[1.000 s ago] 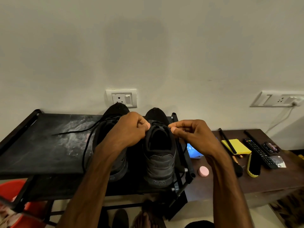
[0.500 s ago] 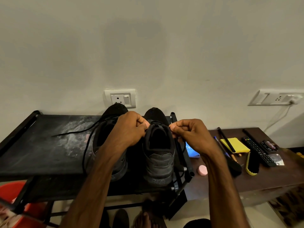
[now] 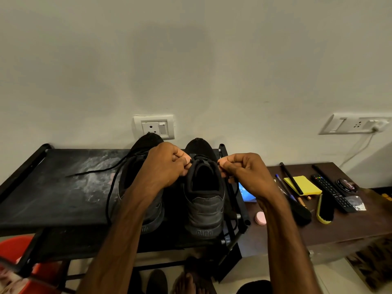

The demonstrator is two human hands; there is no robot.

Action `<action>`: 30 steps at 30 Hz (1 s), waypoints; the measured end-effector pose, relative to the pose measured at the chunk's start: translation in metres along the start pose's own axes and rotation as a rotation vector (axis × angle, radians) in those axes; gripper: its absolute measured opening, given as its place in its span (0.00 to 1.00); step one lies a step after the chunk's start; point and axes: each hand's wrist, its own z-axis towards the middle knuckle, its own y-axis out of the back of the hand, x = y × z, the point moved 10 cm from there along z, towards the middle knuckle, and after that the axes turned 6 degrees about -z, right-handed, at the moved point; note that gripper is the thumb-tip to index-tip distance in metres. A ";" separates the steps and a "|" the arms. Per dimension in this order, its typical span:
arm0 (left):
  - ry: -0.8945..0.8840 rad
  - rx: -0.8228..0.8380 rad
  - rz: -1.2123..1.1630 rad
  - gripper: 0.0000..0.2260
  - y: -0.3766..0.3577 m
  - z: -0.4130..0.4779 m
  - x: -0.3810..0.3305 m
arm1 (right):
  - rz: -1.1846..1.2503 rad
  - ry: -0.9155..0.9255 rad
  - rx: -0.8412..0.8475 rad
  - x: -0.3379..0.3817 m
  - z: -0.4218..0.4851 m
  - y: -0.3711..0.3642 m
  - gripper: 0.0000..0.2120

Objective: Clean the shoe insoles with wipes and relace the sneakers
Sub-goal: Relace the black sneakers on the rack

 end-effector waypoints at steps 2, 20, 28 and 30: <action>-0.015 0.015 0.025 0.10 0.001 0.000 -0.001 | -0.004 0.012 -0.009 0.001 0.000 0.001 0.07; 0.050 -0.004 -0.229 0.19 0.019 -0.008 -0.022 | -0.251 0.001 -0.140 0.031 -0.012 0.016 0.19; -0.004 0.009 -0.504 0.15 0.055 -0.004 -0.085 | -0.295 0.021 -0.108 0.099 -0.009 0.034 0.18; -0.039 0.013 -0.523 0.14 0.065 -0.006 -0.102 | -0.274 0.055 -0.091 0.124 -0.010 0.039 0.16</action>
